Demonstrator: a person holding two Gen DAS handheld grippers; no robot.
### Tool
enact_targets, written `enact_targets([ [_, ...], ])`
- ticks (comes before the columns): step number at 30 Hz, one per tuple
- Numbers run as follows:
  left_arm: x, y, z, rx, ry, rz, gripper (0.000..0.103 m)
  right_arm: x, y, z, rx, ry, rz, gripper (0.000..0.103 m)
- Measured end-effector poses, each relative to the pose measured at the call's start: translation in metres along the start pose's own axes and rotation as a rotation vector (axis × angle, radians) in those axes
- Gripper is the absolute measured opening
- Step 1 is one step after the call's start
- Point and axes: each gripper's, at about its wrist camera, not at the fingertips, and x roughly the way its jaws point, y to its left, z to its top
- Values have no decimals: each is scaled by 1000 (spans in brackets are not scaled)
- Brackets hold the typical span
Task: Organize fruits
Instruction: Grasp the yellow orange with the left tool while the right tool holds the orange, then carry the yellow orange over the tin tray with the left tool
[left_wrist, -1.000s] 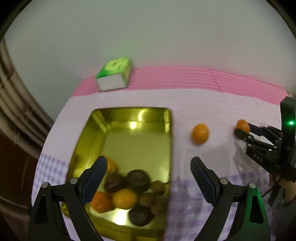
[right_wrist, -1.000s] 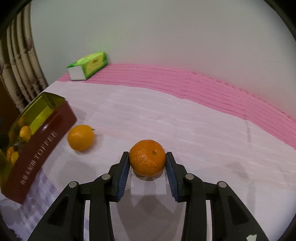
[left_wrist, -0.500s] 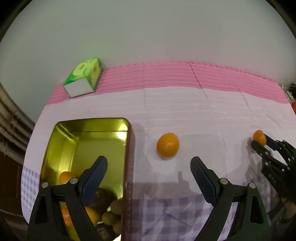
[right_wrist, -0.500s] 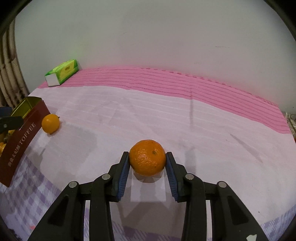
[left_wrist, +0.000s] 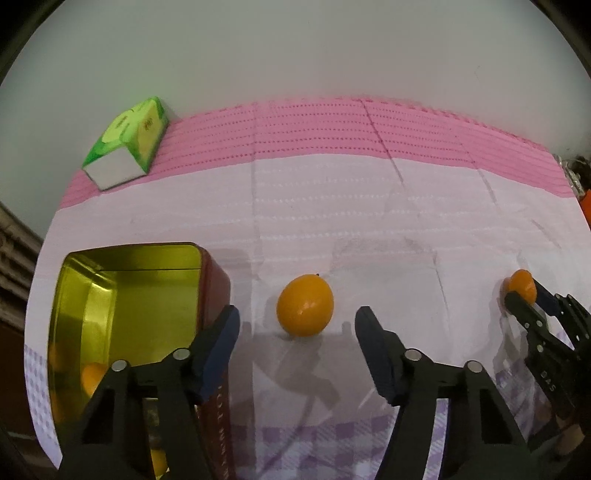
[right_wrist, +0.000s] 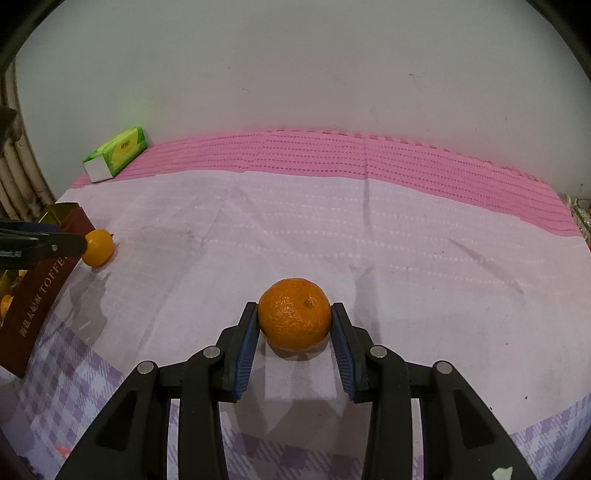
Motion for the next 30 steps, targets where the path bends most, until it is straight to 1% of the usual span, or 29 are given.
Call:
enact_targets([
  [4, 13, -1, 2, -2, 35, -5, 58, -1, -6, -1, 16, 5, 8, 36],
  [9, 21, -1, 6, -11, 53, -21, 55, 1, -9, -2, 32, 11, 17, 36],
  [16, 30, -5, 9, 5, 70, -9, 48, 1, -10, -3, 35, 17, 21, 36],
  [18, 29, -6, 9, 11, 64, -14, 39, 1, -10, -3, 36, 17, 21, 36],
  [24, 28, -5, 8, 14, 62, -15, 38, 1, -10, -2, 34, 18, 18, 36],
  [30, 16, -5, -1, 16, 49, -11, 39, 4, -9, -2, 26, 34, 15, 36],
])
